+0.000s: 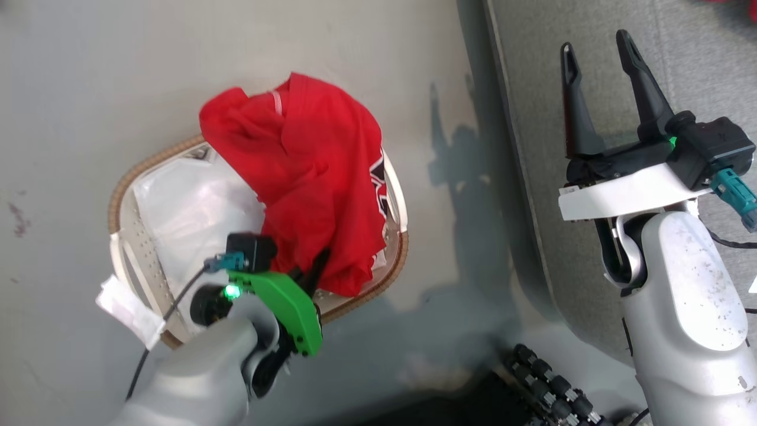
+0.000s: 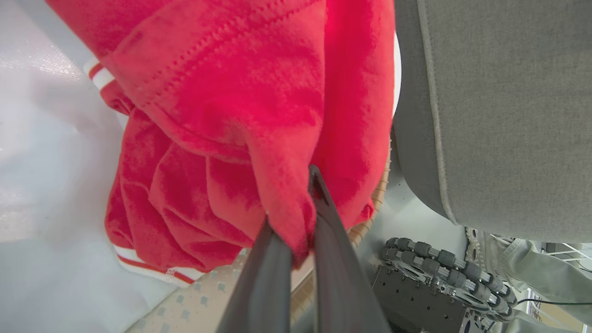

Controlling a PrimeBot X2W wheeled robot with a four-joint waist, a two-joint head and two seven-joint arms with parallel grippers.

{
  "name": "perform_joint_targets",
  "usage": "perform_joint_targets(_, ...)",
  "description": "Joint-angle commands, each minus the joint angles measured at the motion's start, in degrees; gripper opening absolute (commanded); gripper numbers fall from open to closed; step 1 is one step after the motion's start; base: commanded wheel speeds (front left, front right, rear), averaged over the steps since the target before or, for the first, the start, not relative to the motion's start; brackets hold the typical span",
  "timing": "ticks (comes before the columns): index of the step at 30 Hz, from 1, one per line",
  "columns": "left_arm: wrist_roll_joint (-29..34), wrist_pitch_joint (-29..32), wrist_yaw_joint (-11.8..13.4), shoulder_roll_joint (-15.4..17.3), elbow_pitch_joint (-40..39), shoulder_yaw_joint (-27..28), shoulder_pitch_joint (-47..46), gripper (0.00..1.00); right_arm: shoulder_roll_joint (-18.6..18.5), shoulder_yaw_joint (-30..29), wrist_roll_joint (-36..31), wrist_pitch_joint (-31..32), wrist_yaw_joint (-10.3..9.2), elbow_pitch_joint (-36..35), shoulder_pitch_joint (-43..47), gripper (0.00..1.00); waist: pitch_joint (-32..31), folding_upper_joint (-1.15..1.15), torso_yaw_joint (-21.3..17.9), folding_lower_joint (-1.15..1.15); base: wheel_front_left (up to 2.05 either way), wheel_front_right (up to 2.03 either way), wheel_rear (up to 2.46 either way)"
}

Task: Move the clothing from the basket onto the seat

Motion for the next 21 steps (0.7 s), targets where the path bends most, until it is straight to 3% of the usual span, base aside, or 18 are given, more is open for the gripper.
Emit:
perform_joint_targets(1,-0.66,-0.51,-0.17,-0.27,-0.05,-0.17,1.93,0.00,-0.18,-0.13,-0.22,-0.03,-0.08,0.65,1.09,1.00,-5.21,0.00,1.28,0.00,0.00,0.00,0.00)
perform_joint_targets(8,1.03,-0.34,-0.17,-1.41,-1.34,3.21,6.81,0.00,-0.20,0.19,-1.26,-0.03,-0.08,2.93,2.92,1.00,-13.01,0.00,3.41,0.00,0.00,0.00,0.00)
perform_joint_targets(21,12.69,-0.35,-0.17,-3.13,-5.20,12.43,15.44,0.00,-0.21,-0.70,-1.87,-0.03,-0.08,6.95,9.47,1.00,-27.28,0.00,6.93,0.00,0.00,0.00,0.00)
